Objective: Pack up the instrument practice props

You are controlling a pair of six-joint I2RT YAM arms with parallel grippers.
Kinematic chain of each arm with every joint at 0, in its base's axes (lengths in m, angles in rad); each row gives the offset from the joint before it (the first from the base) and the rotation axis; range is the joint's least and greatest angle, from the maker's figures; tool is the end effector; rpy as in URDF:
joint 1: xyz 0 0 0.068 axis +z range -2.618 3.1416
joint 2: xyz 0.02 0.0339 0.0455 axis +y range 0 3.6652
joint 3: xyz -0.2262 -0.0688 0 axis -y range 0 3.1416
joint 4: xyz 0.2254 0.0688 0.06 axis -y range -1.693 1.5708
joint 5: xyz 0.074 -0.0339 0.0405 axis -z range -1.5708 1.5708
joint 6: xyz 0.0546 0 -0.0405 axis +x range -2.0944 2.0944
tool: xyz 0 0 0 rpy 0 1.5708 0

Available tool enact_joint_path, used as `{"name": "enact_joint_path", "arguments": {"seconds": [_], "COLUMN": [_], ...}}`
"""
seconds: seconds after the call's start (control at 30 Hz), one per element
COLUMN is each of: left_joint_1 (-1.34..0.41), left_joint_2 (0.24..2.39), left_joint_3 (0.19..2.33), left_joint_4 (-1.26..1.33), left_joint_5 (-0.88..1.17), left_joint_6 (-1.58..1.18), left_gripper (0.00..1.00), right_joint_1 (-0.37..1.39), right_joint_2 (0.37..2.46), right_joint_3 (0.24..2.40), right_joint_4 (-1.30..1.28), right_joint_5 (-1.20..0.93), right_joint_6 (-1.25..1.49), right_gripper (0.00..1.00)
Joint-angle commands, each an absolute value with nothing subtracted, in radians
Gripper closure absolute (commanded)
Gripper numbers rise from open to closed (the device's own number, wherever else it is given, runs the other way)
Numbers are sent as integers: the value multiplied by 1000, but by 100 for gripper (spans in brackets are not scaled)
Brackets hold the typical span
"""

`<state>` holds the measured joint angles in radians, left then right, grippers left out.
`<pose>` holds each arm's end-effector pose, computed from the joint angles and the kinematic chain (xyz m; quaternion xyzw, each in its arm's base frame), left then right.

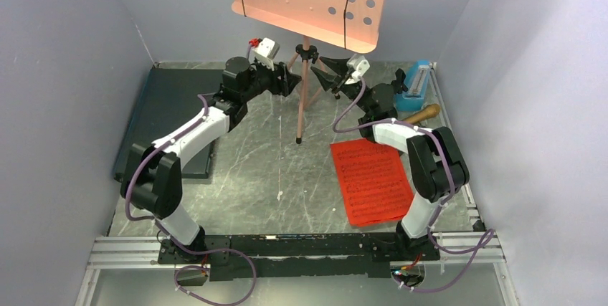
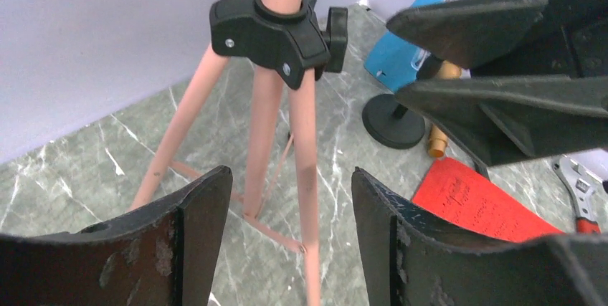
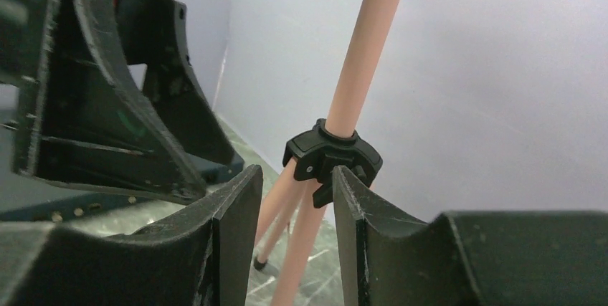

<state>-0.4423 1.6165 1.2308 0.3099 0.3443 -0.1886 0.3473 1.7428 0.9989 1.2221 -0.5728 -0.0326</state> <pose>0.3417 -0.1822 0.3008 0.2069 0.7020 -0.3272 0.5977 0.3394 0.1543 0.2830 -0.3311 0.4438 0.2734 0.7865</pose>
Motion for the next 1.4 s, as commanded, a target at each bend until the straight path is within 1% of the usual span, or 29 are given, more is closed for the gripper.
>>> {"name": "enact_joint_path", "arguments": {"seconds": [0.0,0.3,0.43,0.6,0.8,1.13,1.27,1.33,1.37], "left_joint_1": [-447,-432,-428,-428,-430,-436,-441,-444,-445], "left_joint_2": [1663,1797,1849,1891,1936,1991,2007,2010,2009], "left_joint_3": [1304,1505,1561,1577,1589,1657,1695,1702,1700], "left_joint_4": [466,582,633,749,838,899,900,902,904], "left_joint_5": [324,273,293,353,369,365,365,368,369], "left_joint_6": [-183,-155,-173,-240,-269,-266,-265,-266,-268], "left_gripper": [32,31,32,33,34,39,45,52,57], "right_joint_1": [353,404,426,463,487,501,505,505,506], "right_joint_2": [1781,1774,1781,1830,1881,1949,1970,1979,1982], "right_joint_3": [963,860,818,802,824,860,853,850,849], "right_joint_4": [1432,1409,1418,1466,1456,1462,1460,1467,1471], "right_joint_5": [-535,-344,-324,-316,-247,-261,-260,-262,-262], "right_joint_6": [146,211,217,239,260,260,259,259,258], "right_gripper": [55,52,51,51,53,59,62,63,64]}}
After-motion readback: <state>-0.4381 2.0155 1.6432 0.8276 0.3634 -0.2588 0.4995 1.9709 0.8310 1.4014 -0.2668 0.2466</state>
